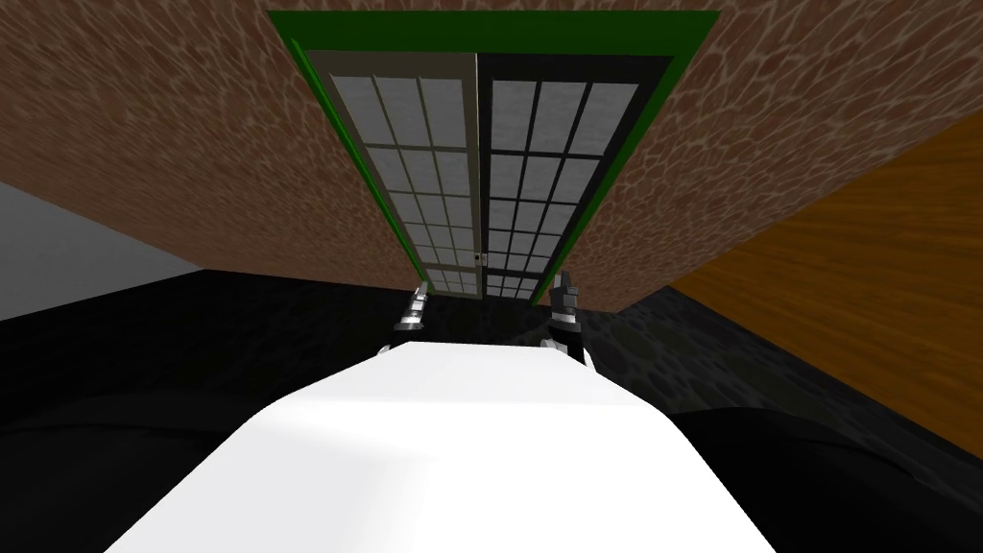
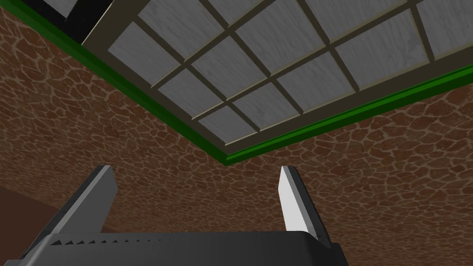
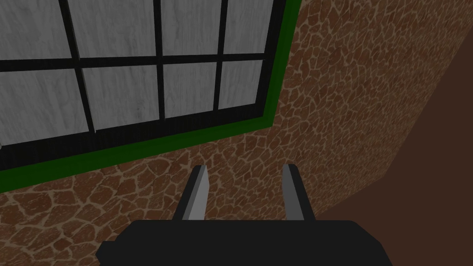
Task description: Pull the door open
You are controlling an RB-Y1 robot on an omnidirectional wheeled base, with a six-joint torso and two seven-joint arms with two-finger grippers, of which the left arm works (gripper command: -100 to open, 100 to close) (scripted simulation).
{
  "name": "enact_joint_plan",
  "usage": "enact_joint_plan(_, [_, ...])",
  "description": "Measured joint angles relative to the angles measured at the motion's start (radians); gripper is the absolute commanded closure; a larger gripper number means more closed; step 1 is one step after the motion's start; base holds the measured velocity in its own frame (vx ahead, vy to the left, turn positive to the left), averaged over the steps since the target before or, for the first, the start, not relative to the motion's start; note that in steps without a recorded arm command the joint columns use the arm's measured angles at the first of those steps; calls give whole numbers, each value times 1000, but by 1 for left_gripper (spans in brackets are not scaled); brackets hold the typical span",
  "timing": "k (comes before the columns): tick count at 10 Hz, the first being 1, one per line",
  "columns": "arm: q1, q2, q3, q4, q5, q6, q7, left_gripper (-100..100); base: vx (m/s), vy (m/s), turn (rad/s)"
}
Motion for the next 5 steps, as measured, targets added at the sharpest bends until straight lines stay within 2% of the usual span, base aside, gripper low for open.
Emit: enact_joint_plan(5, [-14,15,15,100,-6,-41,-84,-100,100,-28,-43])
